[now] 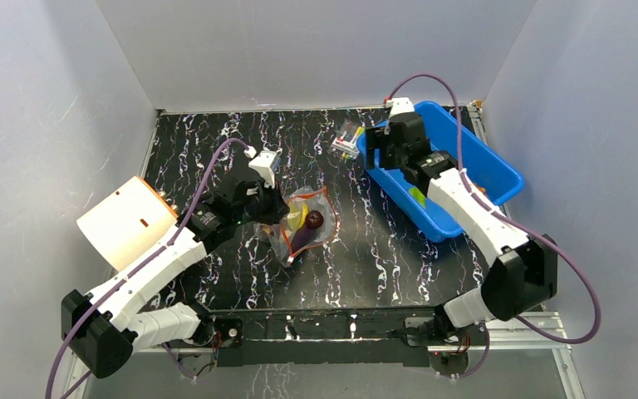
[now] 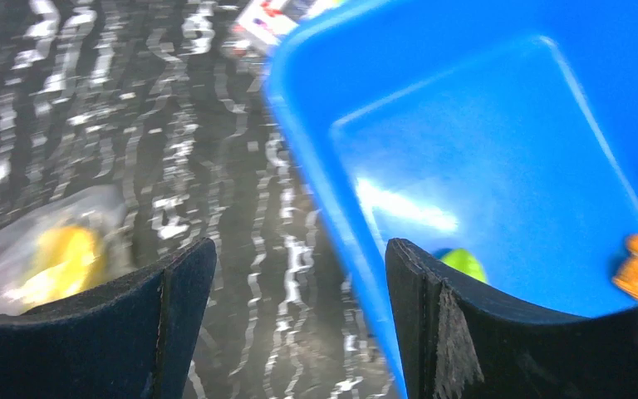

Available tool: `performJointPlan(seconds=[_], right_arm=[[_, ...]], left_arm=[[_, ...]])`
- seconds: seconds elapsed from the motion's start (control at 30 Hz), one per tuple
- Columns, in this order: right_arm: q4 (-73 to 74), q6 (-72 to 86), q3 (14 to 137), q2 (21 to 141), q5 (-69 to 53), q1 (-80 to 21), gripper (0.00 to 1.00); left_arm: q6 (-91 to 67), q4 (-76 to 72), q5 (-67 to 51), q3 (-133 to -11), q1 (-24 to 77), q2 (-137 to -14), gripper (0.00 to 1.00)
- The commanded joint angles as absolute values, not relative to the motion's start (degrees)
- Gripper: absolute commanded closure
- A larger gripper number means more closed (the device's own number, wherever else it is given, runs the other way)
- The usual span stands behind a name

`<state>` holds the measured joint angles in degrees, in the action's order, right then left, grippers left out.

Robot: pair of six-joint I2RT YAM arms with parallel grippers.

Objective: Place the food in the zip-top bag and seal the zipper
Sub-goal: Move the bin to the center of the board.

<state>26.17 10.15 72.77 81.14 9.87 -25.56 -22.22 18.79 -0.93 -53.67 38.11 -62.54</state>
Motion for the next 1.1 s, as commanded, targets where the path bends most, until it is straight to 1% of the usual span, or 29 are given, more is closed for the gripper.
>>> performJointPlan(seconds=[0.0,0.13,0.27,0.37,0.6,0.8,0.9,0.93,0.97,1.0,1.07], right_arm=[[25.0,7.2,76.5,83.4,9.3,-16.1,0.30],[24.1,8.3,77.8,87.8,4.0,-9.0,0.33],[22.9,9.1,77.9,91.4,0.6,-5.3,0.32],[22.2,9.2,78.0,93.8,-2.0,-3.5,0.30],[23.9,8.3,80.4,102.0,-3.4,-2.2,0.15],[21.8,10.8,80.3,106.1,-4.0,-2.1,0.14],[21.0,11.8,80.3,108.2,-5.9,-2.1,0.16],[20.8,11.9,80.4,108.7,-6.5,-2.1,0.19],[20.5,11.8,80.3,109.3,-7.0,-2.1,0.28],[20.4,11.6,80.3,109.9,-7.5,-2.1,0.33],[20.6,10.5,80.6,110.7,-8.4,-2.1,0.34]], left_arm=[[-22.9,19.9,-4.8,-55.5,36.0,-62.0,1.00],[-22.6,20.5,-5.6,-55.9,34.2,-63.5,1.00],[-21.5,21.1,-4.8,-56.6,34.0,-65.4,1.00],[-21.4,20.9,-5.0,-56.9,34.0,-66.1,1.00],[-23.1,18.8,-5.0,-56.1,33.9,-66.9,1.00],[-23.3,17.3,-6.0,-54.8,33.9,-67.6,1.00],[-23.4,17.4,-5.5,-54.4,33.9,-67.5,1.00],[-23.5,17.4,-5.4,-54.3,33.9,-67.3,1.00],[-23.5,17.1,-5.4,-54.0,34.0,-67.1,1.00],[-23.6,16.8,-5.4,-53.9,34.0,-66.9,1.00],[-23.6,16.7,-5.1,-53.8,34.0,-66.9,1.00]])
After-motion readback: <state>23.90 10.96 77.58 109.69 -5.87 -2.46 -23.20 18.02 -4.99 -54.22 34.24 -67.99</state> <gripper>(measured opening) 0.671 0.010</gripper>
